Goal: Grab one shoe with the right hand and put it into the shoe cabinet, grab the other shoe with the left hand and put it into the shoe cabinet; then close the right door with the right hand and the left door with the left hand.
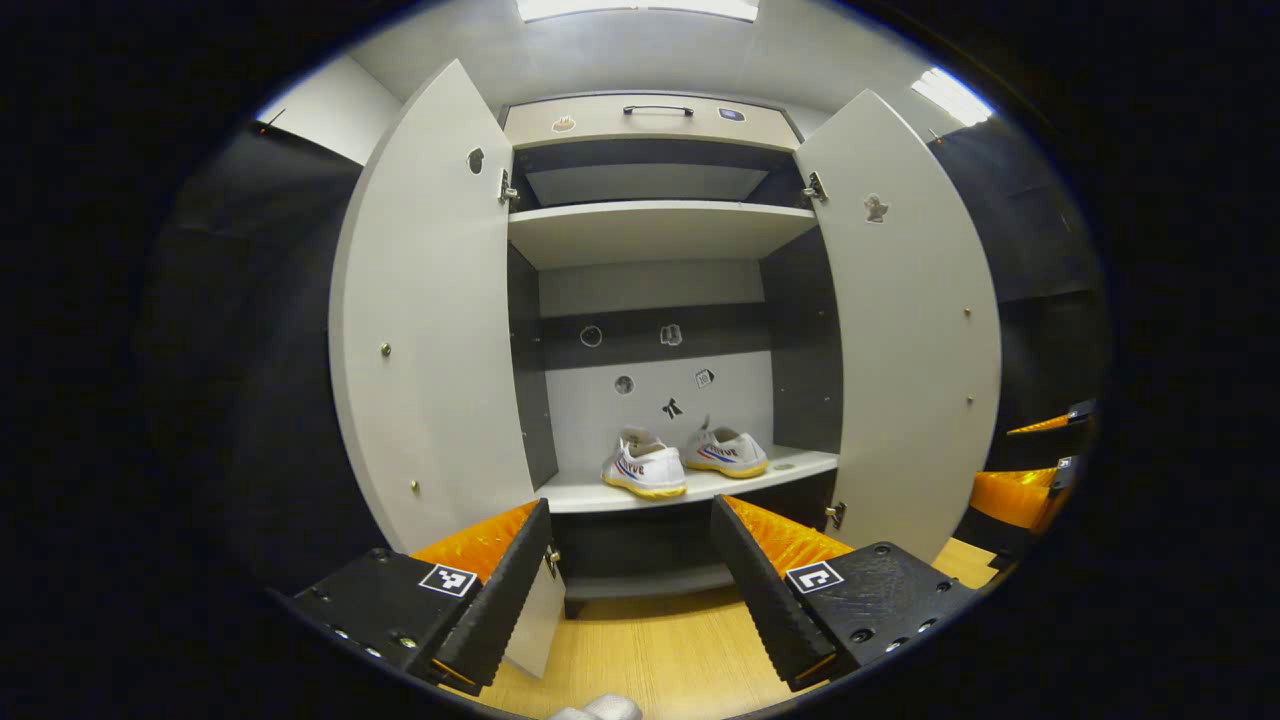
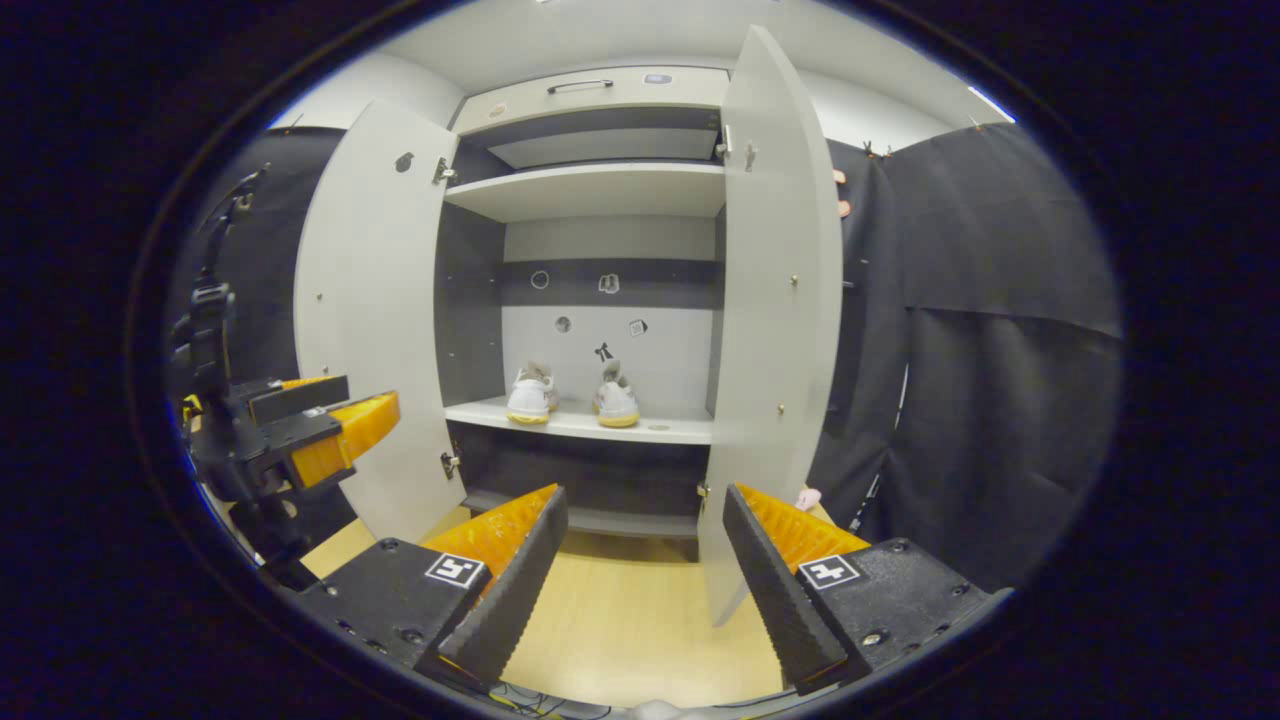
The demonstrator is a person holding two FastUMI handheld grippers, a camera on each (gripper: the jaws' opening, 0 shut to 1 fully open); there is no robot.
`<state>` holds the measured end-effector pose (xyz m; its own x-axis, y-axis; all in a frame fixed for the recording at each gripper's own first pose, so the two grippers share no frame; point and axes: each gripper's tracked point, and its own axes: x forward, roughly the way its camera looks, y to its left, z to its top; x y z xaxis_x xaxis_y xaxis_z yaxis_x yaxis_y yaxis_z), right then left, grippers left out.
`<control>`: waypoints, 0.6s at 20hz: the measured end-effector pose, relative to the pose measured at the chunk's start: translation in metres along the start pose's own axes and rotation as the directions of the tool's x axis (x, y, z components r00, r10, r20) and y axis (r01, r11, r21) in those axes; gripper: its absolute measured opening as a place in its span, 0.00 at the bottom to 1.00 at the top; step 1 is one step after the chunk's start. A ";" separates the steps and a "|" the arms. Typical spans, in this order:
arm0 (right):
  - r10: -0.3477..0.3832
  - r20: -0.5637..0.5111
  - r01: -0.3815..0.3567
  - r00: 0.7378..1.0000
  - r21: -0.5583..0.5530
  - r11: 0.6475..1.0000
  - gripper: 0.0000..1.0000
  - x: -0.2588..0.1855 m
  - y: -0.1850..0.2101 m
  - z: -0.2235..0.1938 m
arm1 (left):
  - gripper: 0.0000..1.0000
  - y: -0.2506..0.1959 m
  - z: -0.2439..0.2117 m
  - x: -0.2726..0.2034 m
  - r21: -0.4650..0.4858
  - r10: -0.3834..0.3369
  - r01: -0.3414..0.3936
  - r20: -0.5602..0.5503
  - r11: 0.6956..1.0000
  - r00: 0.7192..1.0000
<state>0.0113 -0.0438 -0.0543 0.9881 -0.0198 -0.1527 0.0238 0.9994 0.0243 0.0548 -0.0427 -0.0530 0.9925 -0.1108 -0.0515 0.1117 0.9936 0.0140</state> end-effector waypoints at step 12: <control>-0.123 0.041 0.120 0.992 0.052 0.991 0.99 -0.032 -0.085 0.018 | 0.96 -0.005 -0.023 -0.072 -0.035 0.052 -0.054 -0.042 0.998 0.998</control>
<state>-0.0194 -0.1285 -0.0341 0.9830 -0.1434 -0.1143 0.1505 0.9870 0.0568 -0.0182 -0.0395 -0.0724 0.9941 -0.0577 -0.0923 0.0563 0.9983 -0.0180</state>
